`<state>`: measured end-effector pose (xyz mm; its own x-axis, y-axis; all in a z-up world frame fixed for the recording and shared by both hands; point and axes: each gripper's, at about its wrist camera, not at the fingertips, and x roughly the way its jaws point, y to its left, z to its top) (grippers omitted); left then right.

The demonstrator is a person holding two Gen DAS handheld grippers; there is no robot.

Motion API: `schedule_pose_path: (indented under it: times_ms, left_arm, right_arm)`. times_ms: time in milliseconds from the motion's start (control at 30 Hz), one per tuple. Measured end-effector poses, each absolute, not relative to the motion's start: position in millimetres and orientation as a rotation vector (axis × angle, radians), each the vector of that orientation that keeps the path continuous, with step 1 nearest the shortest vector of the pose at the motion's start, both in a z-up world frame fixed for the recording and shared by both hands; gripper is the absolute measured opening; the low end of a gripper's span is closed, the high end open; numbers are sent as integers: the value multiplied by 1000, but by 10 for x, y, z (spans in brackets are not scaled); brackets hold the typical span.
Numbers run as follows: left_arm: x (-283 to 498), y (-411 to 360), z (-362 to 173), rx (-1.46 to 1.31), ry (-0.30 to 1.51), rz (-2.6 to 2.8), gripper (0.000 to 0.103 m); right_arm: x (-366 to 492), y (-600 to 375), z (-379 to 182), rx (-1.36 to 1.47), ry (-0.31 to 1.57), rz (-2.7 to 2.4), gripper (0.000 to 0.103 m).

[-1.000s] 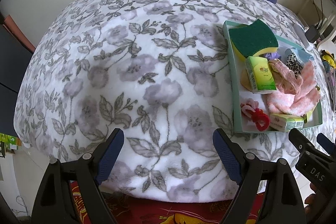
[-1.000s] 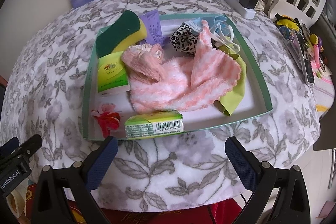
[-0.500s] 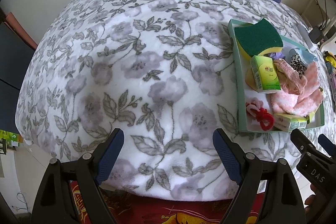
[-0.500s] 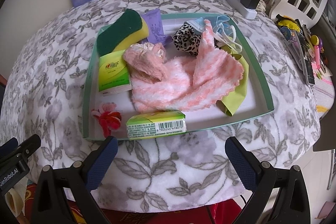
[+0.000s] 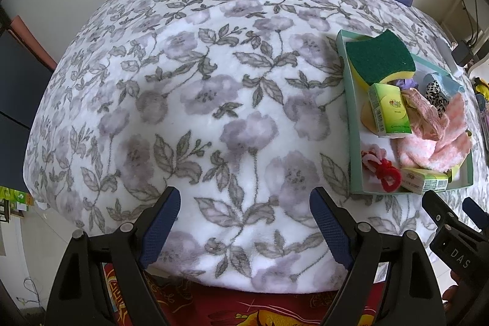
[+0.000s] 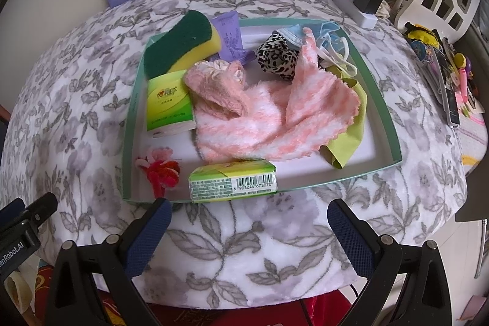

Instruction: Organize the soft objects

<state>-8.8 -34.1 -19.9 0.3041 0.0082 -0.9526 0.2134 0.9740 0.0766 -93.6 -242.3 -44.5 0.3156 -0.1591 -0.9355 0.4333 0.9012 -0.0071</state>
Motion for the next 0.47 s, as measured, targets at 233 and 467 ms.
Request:
schedule_pose_path:
  times_ms: [233,467]
  left_arm:
    - [-88,-320,-200,201,1253,-137,87]
    - [-93,-317,-170,189,1239,-134,87]
  right_arm:
    - [-937,-2419,-445,265,1190,-396,103]
    - [-937,-2433,-441,266,1191,-395,103]
